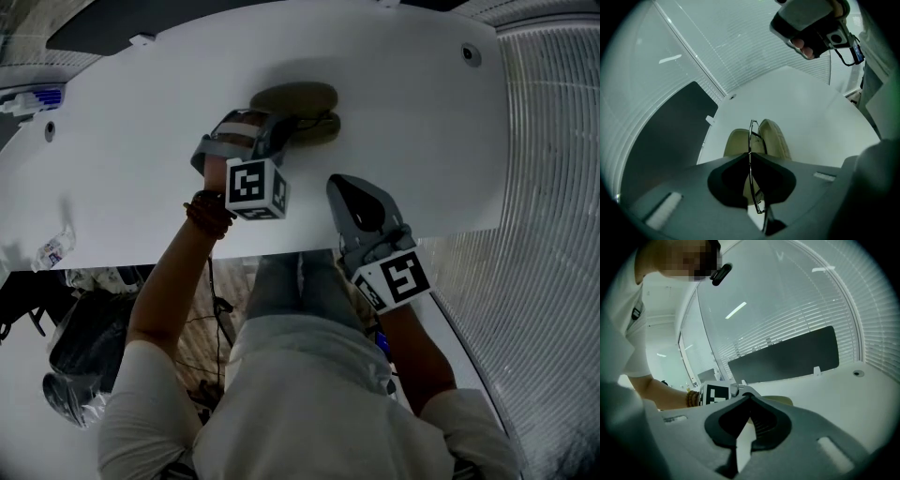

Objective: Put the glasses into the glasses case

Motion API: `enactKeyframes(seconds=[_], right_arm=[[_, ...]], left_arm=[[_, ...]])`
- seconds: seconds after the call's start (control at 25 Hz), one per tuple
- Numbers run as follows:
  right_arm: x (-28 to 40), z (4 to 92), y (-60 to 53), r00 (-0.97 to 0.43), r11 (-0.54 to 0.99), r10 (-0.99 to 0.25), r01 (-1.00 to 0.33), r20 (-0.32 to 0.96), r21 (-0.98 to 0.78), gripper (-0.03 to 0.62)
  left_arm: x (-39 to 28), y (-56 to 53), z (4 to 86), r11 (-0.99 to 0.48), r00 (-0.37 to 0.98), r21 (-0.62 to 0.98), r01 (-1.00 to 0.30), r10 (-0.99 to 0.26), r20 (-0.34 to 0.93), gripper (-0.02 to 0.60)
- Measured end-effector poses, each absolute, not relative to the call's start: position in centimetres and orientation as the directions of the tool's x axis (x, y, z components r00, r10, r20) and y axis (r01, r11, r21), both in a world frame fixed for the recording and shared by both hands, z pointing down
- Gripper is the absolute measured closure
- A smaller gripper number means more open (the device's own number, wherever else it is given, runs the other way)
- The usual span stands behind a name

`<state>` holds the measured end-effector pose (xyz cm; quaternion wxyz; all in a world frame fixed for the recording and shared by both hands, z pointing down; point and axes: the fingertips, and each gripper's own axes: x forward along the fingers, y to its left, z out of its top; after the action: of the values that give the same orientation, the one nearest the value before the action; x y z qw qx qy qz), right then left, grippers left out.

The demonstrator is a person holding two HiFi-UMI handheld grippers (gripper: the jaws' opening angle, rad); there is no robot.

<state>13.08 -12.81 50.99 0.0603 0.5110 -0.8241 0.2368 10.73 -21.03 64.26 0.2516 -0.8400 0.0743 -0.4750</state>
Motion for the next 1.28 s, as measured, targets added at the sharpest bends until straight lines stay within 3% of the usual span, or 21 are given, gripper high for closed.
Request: enactKeyframes(seconds=[0.68, 0.88, 1.28], right_arm=[[14.1, 53.6, -11.3, -0.462, 0.338, -0.804, -0.873, 0.374, -0.352, 0.592], [14.2, 53.4, -11.0, -0.46, 0.337, -0.804, -0.874, 0.376, -0.349, 0.592], [13.9, 52.0, -10.3, -0.451, 0.337, -0.815, -0.88, 0.364, -0.335, 0.592]], left_arm=[[11.2, -20.3, 66.8, -0.866, 0.522, -0.484, 0.129, -0.356, 0.775, 0.56], [11.2, -19.9, 66.8, -0.867, 0.52, -0.478, 0.139, -0.347, 0.781, 0.509], [10.2, -19.6, 65.2, -0.879, 0.519, -0.463, 0.112, -0.345, 0.782, 0.472]])
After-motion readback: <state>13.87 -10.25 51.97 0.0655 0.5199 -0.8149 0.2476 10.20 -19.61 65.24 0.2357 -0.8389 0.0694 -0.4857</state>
